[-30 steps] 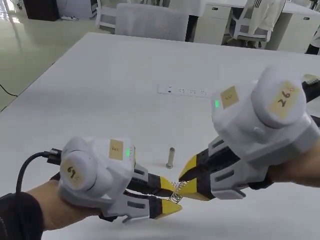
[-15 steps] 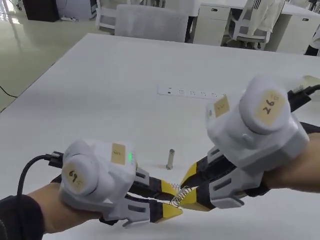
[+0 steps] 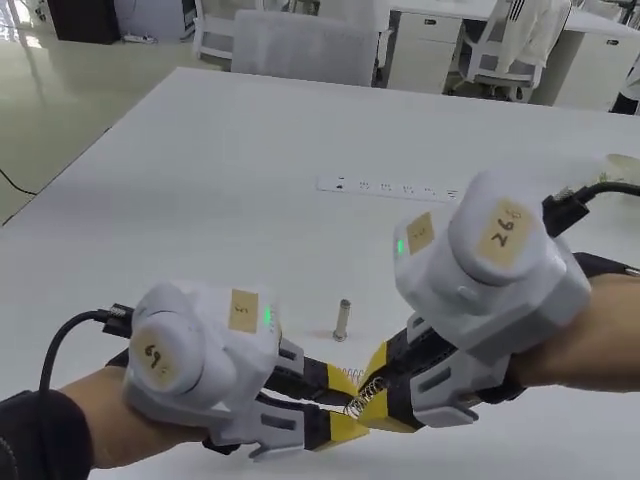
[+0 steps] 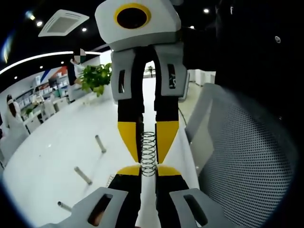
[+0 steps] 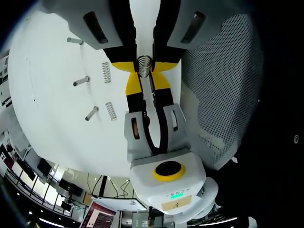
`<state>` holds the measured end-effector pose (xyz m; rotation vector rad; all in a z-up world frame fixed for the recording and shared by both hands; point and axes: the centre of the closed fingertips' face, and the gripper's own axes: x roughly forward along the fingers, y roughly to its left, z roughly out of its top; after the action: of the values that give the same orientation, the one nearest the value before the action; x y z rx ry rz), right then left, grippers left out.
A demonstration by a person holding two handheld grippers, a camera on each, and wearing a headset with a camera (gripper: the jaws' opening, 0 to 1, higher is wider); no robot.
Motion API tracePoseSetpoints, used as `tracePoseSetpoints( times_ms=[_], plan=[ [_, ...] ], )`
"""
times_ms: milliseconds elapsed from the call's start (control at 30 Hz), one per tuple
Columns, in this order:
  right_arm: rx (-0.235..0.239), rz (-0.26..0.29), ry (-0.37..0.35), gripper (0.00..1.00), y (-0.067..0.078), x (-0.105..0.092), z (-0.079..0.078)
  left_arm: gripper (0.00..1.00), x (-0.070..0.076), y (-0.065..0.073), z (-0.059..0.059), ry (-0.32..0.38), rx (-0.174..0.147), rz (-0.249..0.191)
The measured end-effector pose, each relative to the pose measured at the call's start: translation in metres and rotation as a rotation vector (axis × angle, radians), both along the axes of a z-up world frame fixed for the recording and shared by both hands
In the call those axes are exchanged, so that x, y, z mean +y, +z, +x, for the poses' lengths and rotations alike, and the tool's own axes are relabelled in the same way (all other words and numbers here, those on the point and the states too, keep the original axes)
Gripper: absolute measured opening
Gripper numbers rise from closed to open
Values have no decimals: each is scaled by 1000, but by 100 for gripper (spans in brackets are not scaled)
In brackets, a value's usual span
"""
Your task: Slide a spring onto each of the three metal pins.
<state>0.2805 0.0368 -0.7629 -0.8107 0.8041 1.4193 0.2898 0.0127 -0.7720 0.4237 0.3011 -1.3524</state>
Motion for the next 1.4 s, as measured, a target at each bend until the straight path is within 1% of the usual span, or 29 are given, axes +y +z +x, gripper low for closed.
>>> tracePoseSetpoints(
  times_ms=[233,400,700,800,867,933,967,1000,1067,1300,1400],
  plan=[
    [6,-4,0,9,-1,0,0,2,-1,1,-1,-4,1,-3],
    [5,-13,4,8,-2,0,1,2,0,0,0,-1,10,-4],
    [-13,-11,-1,8,-2,3,7,3,3,0,6,34,29,-35],
    [-15,-6,-8,8,-1,3,8,3,4,0,8,47,41,-48],
    [-17,-5,-12,8,-1,3,9,3,5,-1,9,53,45,-45],
    [-20,-6,-14,8,0,2,10,4,8,-5,9,61,55,-28],
    [-21,-5,-17,8,0,2,10,5,8,-6,9,66,61,-26],
    [-23,-3,-22,8,1,1,11,6,10,-6,10,74,71,-28],
    [-25,-5,-32,8,1,-1,13,8,13,-7,11,85,77,-30],
    [-29,-16,-43,8,0,-7,14,13,24,-5,18,134,91,-41],
    [-31,-25,-47,8,-2,-9,15,14,28,-4,20,151,91,-47]
  ],
)
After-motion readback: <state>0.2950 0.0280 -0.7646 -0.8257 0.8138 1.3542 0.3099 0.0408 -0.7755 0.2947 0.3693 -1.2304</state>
